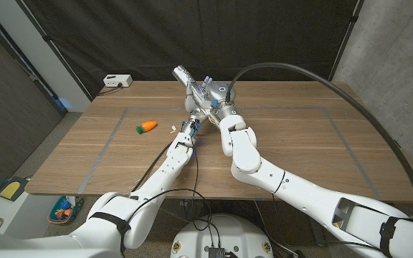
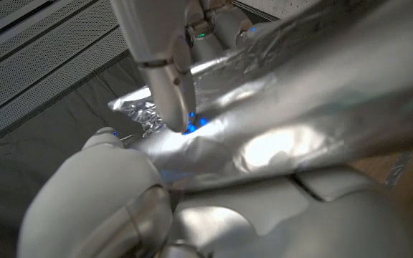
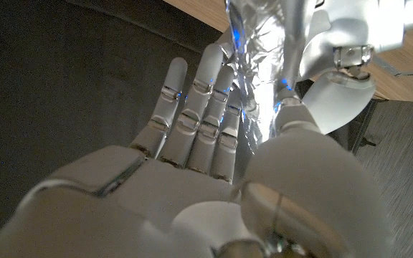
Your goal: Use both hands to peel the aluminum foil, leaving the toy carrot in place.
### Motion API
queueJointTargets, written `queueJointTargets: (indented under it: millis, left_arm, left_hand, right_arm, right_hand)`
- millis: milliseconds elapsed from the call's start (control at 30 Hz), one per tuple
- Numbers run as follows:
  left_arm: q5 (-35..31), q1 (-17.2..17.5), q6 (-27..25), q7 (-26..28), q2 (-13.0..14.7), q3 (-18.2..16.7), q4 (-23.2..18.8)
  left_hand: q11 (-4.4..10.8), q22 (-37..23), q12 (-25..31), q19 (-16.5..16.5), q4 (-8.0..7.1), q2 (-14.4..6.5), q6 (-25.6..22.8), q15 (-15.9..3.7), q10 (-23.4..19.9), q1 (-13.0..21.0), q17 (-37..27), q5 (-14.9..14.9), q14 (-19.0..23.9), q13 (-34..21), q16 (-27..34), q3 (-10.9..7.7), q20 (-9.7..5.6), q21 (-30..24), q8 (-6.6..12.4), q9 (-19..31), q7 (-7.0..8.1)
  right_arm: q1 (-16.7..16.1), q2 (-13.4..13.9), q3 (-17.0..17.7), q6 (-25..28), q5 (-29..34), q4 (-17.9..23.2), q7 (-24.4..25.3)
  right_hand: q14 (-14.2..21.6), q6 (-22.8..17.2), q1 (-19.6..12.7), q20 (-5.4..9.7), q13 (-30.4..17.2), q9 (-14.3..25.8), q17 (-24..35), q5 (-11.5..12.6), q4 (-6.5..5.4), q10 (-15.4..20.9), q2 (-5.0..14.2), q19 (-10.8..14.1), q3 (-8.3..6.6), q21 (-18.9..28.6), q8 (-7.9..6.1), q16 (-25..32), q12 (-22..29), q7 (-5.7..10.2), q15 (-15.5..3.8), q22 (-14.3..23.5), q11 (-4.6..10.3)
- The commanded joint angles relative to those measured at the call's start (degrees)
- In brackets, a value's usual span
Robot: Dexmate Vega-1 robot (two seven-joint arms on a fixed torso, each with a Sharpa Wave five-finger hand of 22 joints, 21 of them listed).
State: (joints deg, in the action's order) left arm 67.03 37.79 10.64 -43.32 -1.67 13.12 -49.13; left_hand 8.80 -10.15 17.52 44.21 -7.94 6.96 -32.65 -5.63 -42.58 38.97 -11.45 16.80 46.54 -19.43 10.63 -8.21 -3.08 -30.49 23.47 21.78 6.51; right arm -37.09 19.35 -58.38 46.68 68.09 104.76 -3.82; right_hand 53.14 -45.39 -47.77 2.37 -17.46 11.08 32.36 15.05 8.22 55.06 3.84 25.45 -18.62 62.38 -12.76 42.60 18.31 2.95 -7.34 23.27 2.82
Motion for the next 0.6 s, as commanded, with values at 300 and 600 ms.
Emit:
queueJointTargets:
  millis: [300, 600]
  left_arm:
    - [-0.44, -0.36, 0.43, -0.88, 0.1, -0.06, 0.78]
    - [-0.46, -1.45, 1.18, -2.87, -0.45, -0.32, 3.1]
  left_hand:
    - [0.06, -0.12, -0.12, 0.76, -0.11, 0.03, -0.56, -6.59, -0.5, 0.2, -0.09, 0.4, 0.09, 0.18, 0.25, 0.42, -0.02, 0.2, -0.51, -0.28, 0.16]
    - [-0.21, -0.08, -0.38, 0.53, 0.06, 1.67, 1.94, -5.92, -0.01, -0.57, 0.04, 0.42, -0.86, 0.77, -0.13, 1.98, 0.94, 0.88, -1.96, -1.02, 0.82]
  right_arm:
    - [-1.45, -1.6, 2.6, -4.02, -8.89, -3.06, 16.07]
    - [-0.96, -1.63, 2.63, -3.65, -11.5, -3.35, 18.47]
  right_hand:
    - [5.92, -9.36, -6.04, 3.87, -1.37, 0.26, 1.49, -4.4, 0.11, 9.07, 6.67, 1.18, -4.0, 6.67, -2.08, 1.09, 3.36, 1.01, -5.61, 0.95, 0.66]
    - [8.92, -12.81, -7.32, 4.54, -2.63, 0.38, 2.7, -4.97, -0.03, 14.32, 6.48, 1.75, -5.0, 10.19, -2.52, 1.83, 5.56, 0.17, -5.77, 1.27, 0.75]
